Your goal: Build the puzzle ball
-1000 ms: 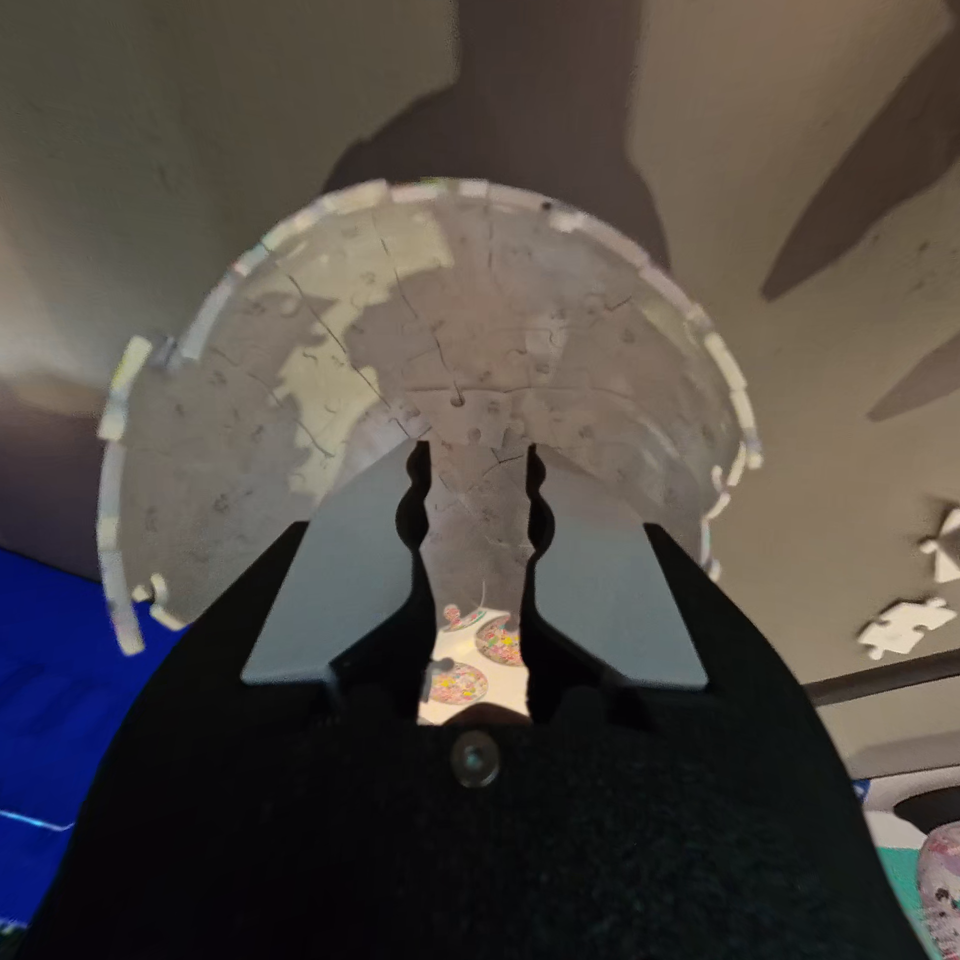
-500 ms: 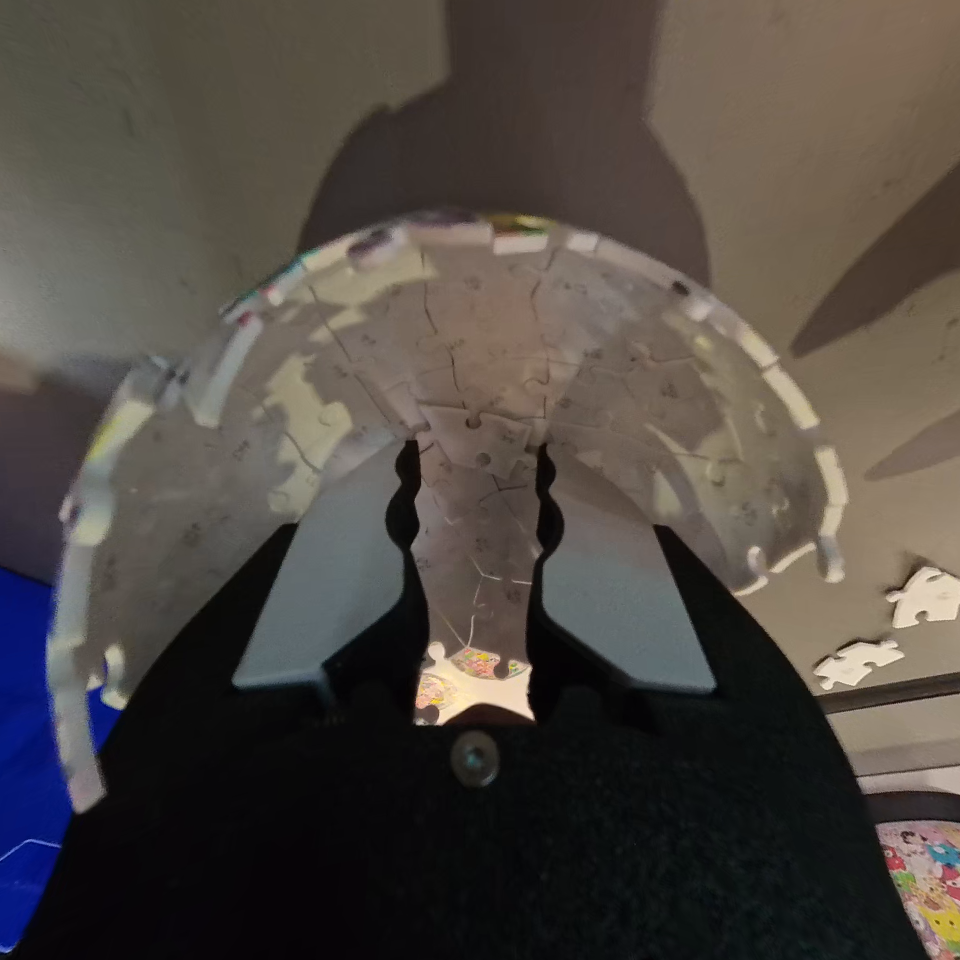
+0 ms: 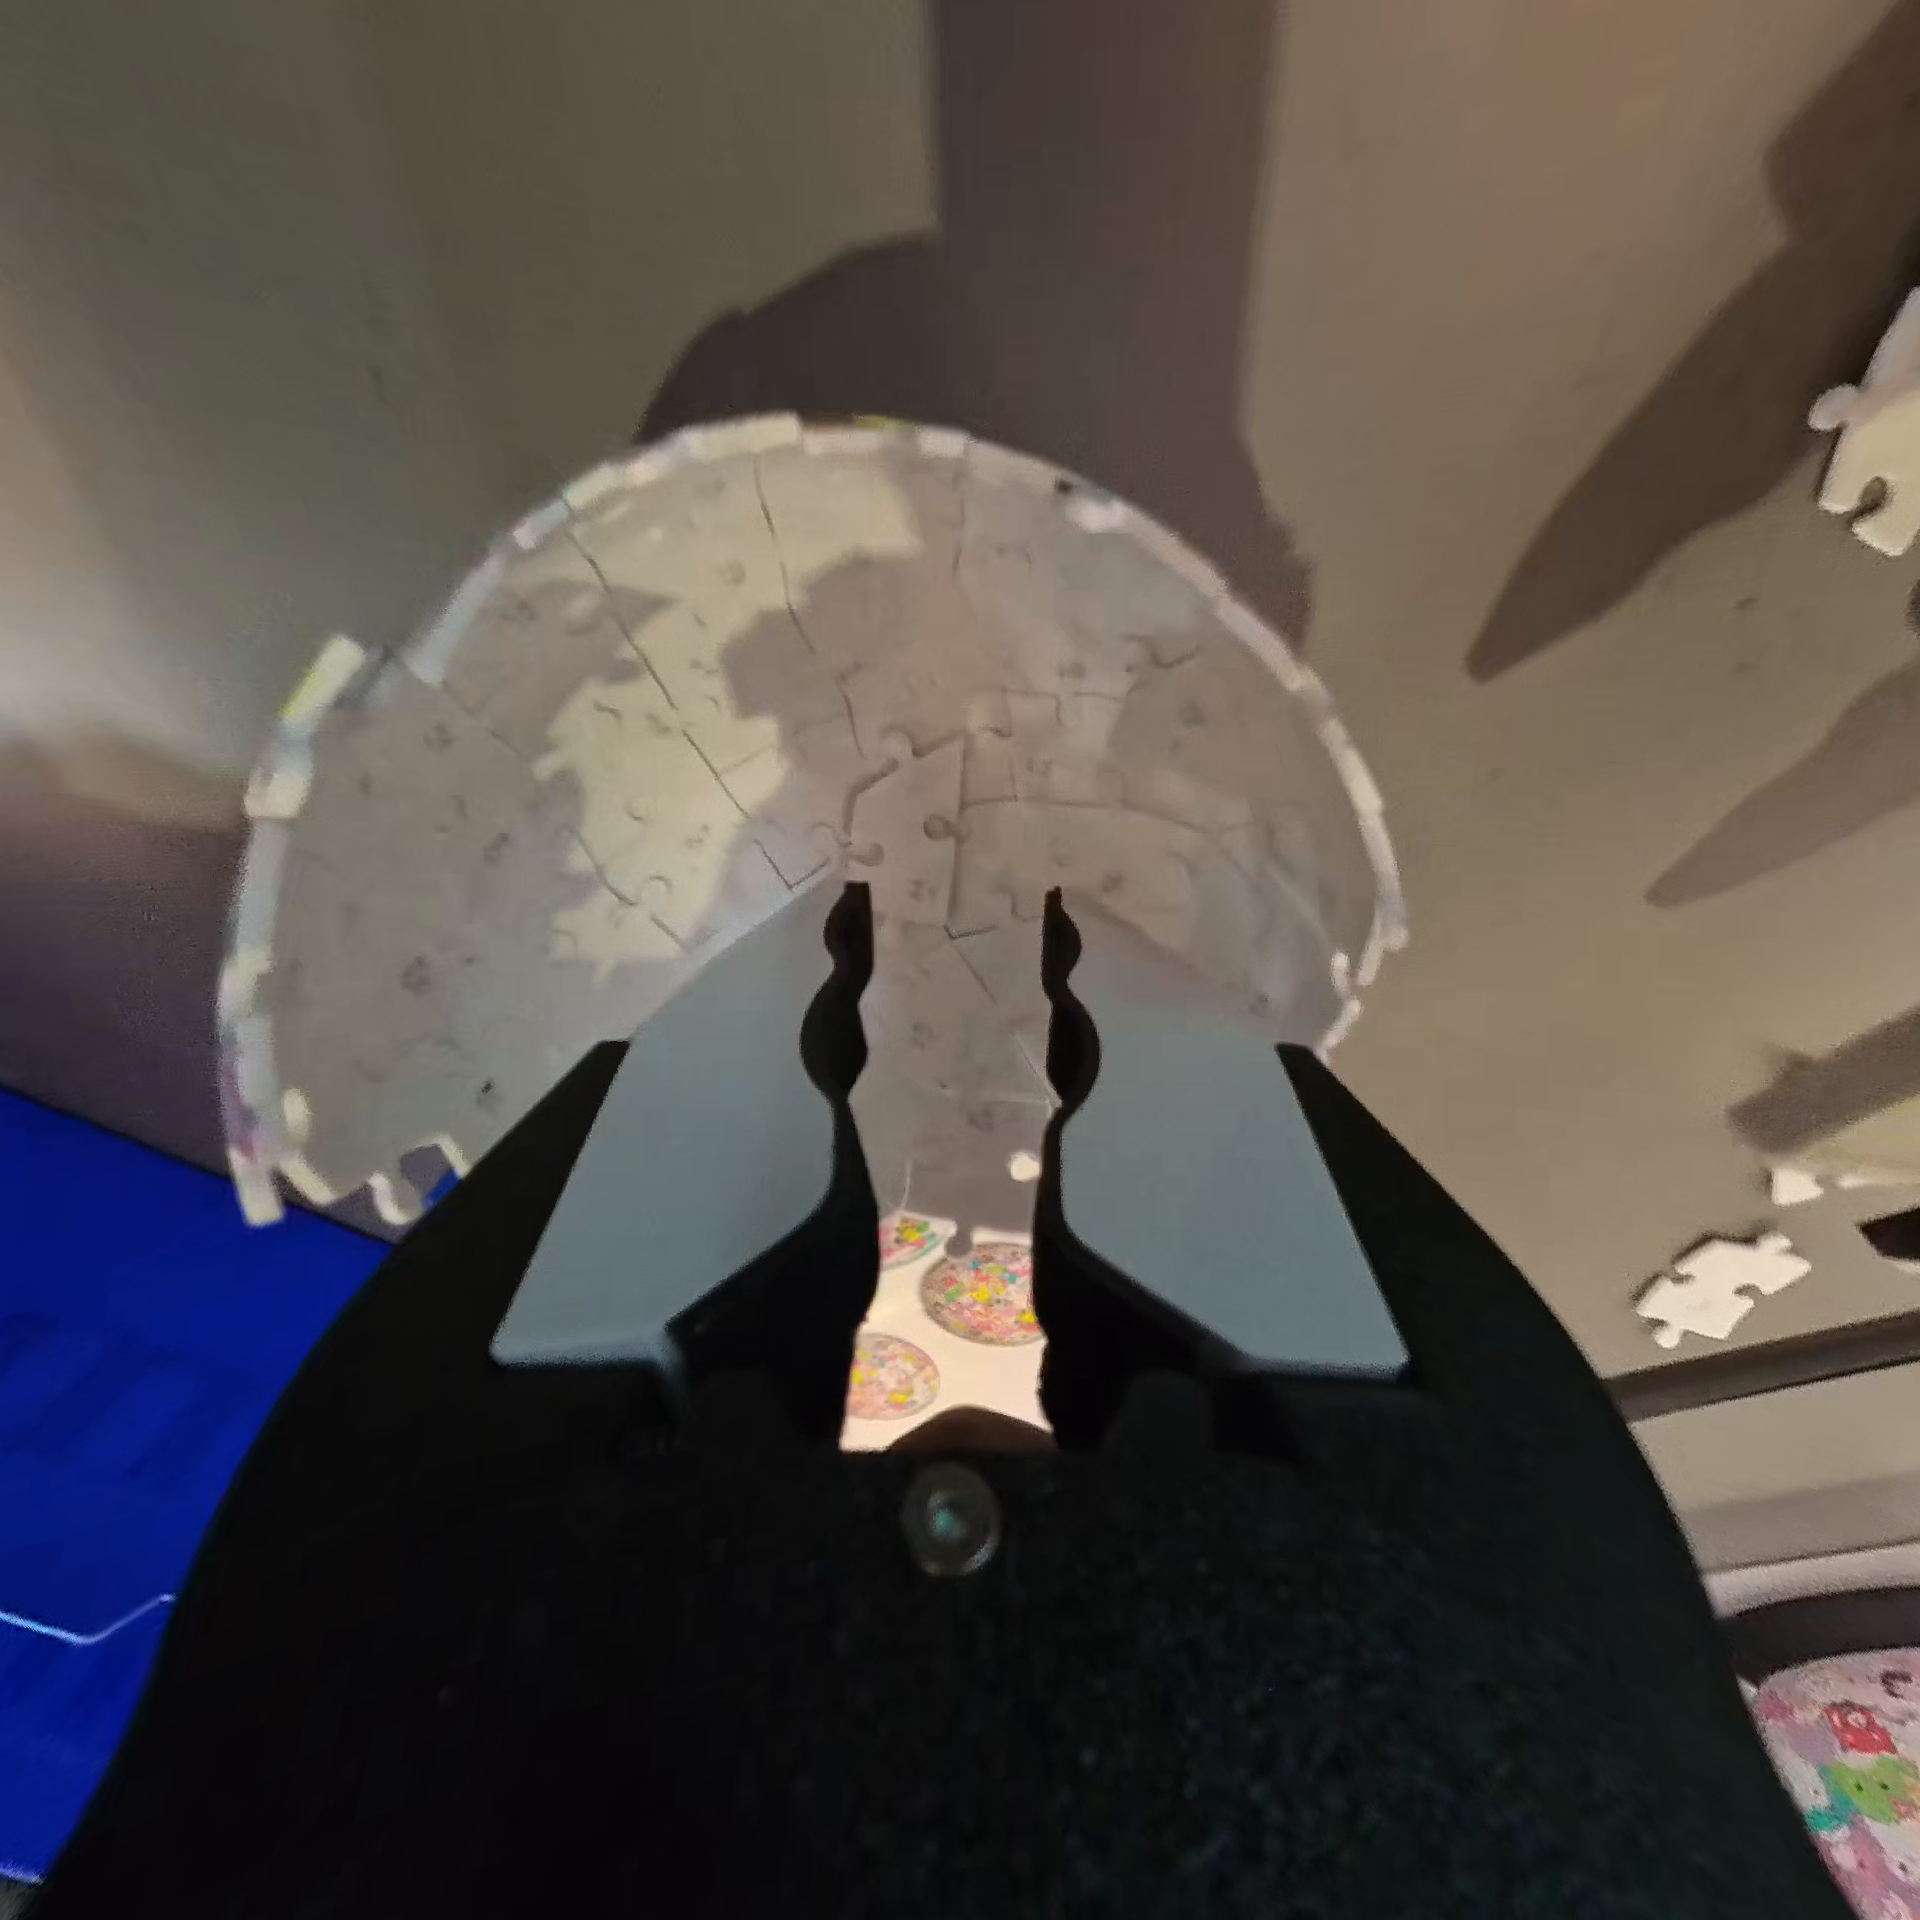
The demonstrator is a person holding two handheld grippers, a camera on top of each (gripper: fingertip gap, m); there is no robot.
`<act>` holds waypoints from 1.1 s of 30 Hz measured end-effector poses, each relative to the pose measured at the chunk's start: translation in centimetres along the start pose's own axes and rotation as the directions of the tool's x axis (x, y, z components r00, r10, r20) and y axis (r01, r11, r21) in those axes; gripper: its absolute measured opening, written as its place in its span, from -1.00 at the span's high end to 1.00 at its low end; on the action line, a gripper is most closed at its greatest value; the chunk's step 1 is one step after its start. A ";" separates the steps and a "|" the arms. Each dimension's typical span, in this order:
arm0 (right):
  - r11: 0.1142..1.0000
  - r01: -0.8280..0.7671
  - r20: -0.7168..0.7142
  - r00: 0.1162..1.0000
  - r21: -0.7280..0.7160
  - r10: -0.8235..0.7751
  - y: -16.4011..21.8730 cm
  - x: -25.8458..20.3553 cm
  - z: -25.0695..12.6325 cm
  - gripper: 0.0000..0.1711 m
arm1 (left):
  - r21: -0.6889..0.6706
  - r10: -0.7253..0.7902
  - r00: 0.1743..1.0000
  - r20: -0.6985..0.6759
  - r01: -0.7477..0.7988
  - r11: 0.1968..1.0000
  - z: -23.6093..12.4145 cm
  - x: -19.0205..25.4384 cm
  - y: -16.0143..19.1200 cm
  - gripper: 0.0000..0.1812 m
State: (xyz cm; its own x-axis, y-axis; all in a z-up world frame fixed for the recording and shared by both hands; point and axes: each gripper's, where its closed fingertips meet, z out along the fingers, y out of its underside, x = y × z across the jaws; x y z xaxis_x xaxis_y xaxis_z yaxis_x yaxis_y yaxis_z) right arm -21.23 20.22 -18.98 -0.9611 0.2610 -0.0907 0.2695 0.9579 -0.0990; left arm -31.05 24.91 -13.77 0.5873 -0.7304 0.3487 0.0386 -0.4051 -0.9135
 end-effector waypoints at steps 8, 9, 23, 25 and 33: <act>0.994 0.085 0.000 0.996 -0.065 -0.085 0.0 -0.5 2.1 0.68 | 0.000 0.000 1.000 -0.001 0.000 1.000 0.0 0.0 0.0 0.37; 0.995 0.082 0.001 0.997 -0.063 -0.082 -0.1 -0.6 2.0 0.69 | 0.000 0.000 1.000 -0.001 0.000 1.000 0.0 0.0 0.0 0.37; 0.991 0.076 -0.001 0.997 -0.110 -0.077 0.4 -1.0 2.5 0.70 | -0.001 -0.003 1.000 -0.001 0.003 1.000 0.0 0.0 0.0 0.37; 0.990 0.078 -0.001 0.997 -0.116 -0.079 0.4 -1.0 2.5 0.70 | -0.001 -0.002 1.000 -0.001 0.002 1.000 0.0 0.0 0.0 0.37; 0.991 0.052 0.004 0.999 -0.124 -0.052 0.5 -1.2 2.6 0.75 | -0.001 -0.003 1.000 -0.001 0.003 1.000 0.0 0.1 0.0 0.37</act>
State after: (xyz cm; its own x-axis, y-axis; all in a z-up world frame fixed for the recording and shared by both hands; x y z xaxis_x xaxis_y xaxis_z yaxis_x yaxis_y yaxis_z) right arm -19.76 20.10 -21.48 -0.9735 0.2104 -0.0894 0.2095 0.9776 0.0199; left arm -31.04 24.86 -13.74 0.5864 -0.7298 0.3516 0.0398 -0.4075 -0.9123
